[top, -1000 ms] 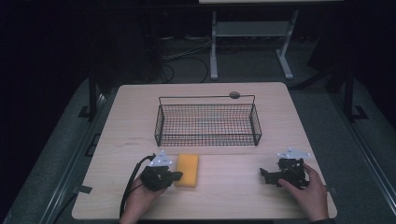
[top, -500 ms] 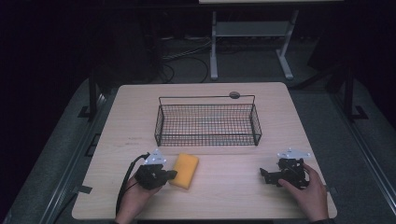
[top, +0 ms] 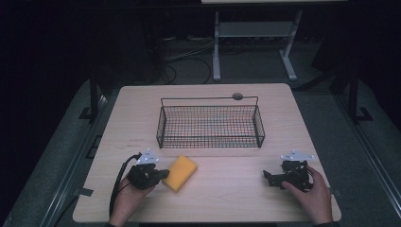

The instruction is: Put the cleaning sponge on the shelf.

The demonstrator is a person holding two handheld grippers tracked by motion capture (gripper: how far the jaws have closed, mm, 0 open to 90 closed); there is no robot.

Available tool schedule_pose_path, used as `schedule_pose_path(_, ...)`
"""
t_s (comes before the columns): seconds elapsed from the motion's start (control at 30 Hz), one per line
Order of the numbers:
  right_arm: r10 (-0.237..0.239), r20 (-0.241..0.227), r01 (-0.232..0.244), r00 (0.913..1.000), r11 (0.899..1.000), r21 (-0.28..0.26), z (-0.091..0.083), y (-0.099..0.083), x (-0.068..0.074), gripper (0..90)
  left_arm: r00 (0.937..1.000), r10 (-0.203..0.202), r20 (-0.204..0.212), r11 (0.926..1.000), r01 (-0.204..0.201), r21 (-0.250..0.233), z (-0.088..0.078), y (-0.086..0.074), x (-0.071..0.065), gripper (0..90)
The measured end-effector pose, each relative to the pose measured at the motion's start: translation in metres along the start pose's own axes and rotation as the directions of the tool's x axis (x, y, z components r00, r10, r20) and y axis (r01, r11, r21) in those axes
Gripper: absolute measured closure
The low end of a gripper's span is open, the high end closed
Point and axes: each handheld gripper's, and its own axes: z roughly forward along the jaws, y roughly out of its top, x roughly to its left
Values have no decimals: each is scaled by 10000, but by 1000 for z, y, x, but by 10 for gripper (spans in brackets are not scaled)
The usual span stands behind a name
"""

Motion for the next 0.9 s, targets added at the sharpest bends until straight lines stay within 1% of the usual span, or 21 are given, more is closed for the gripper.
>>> schedule_pose_path(0.1, 7, -2, -7, 10000, 10000, 1, 0, 0, 0, 0, 9999, -97, -109, 10000, 97, 9, -2, -2, 4, 896)
schedule_pose_path(0.27, 6, -1, -6, 10000, 10000, 1, 0, 0, 0, 0, 9986, -280, -445, 9996, 282, 26, -8, -5, 13, 896)
schedule_pose_path(0.3, 6, -2, -6, 10000, 10000, -1, 0, 0, 0, 0, 9986, -252, -461, 9997, 253, 25, -9, -5, 15, 896)
schedule_pose_path(0.4, 2, 1, -2, 10000, 10000, 1, 0, 0, 0, 0, 9978, -406, -515, 9992, 406, -21, -10, -7, 18, 896)
schedule_pose_path(0.53, 5, 0, -5, 10000, 10000, 2, 0, 0, 0, 0, 9979, -399, -517, 9992, 400, 5, -11, -7, 18, 896)
schedule_pose_path(0.67, -1, -1, 1, 10000, 10000, 0, 0, 0, 0, 0, 9984, -370, -432, 9992, 375, 103, -11, -5, 18, 894)
schedule_pose_path(0.8, 0, -2, 0, 10000, 10000, -1, 0, 0, 0, 0, 9987, -349, -361, 9991, 357, 212, -12, -3, 17, 849)
schedule_pose_path(0.9, -1, 0, 1, 10000, 10000, 0, 0, 0, 0, 0, 9989, -394, -252, 9988, 402, 296, -12, -2, 16, 794)
